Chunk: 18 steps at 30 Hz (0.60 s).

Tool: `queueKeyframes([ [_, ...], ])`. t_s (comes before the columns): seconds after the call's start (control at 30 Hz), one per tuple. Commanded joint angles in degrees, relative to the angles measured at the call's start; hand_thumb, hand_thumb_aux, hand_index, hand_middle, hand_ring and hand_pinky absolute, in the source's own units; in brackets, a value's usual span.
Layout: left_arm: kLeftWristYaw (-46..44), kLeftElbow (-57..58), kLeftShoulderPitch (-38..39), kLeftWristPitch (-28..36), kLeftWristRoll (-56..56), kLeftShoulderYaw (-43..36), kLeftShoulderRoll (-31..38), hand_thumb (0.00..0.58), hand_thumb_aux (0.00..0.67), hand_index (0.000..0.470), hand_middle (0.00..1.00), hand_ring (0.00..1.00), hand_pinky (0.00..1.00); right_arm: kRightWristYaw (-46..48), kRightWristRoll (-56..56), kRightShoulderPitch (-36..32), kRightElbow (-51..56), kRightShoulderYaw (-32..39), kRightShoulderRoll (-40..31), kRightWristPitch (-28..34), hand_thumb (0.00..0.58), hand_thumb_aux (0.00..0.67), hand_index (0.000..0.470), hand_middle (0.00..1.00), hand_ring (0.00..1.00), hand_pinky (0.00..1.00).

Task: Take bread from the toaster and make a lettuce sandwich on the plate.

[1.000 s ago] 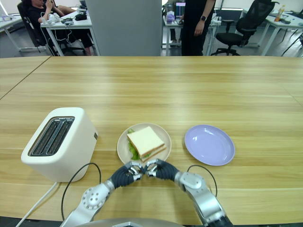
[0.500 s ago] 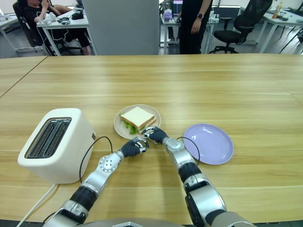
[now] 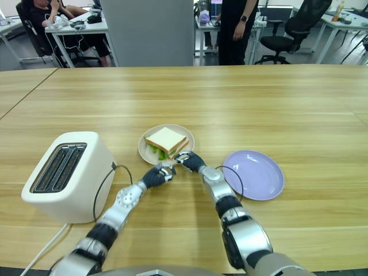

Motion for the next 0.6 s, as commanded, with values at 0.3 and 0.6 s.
queueKeyframes([
  [0.3,3.84,-46.67,38.08,5.86,-6.56,-4.00,-3.24,0.000,0.000,0.000,0.00,0.00,0.00,5.34,6.92,40.55,-59.68,2.58,-7.44,9.25,0.000,0.000,0.000,0.00,0.00,0.00],
  [0.6,13.12,-49.12,37.62,4.35,0.87,3.28,-5.61,0.000,0.000,0.000,0.00,0.00,0.00,3.20,1.44,44.03,-56.74,1.45,-10.47,-9.29,0.000,0.000,0.000,0.00,0.00,0.00],
])
